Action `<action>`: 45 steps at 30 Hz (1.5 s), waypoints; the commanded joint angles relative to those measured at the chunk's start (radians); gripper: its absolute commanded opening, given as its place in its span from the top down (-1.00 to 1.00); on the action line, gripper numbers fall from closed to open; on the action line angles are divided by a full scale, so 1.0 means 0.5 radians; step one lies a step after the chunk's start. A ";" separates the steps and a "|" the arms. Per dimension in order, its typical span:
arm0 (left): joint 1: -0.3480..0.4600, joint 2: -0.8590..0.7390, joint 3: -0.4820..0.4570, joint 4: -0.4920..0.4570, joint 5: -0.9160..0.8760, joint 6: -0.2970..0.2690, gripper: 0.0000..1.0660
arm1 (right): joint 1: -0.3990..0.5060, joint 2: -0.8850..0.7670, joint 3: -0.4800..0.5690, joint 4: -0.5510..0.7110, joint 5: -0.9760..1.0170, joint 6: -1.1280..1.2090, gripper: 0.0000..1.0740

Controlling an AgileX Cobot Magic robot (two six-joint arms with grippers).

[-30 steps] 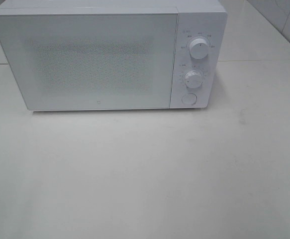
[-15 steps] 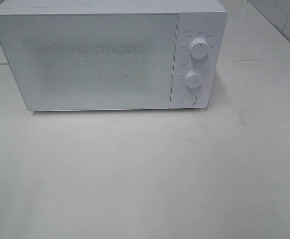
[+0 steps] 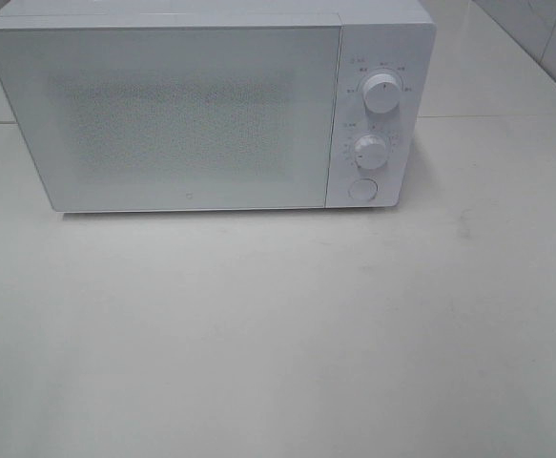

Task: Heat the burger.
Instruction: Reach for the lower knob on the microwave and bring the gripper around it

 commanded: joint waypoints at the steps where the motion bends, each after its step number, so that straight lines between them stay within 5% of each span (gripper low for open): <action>1: 0.000 -0.034 0.000 -0.006 -0.026 -0.010 -0.88 | -0.010 -0.042 0.006 0.002 -0.002 0.000 -0.40; 15: 0.000 -0.034 0.000 -0.006 -0.026 -0.010 -0.88 | -0.010 0.036 -0.046 0.004 -0.126 0.000 -0.40; 45: 0.000 -0.034 0.000 -0.006 -0.026 -0.010 -0.88 | -0.010 1.102 0.016 0.002 -1.304 0.000 -0.40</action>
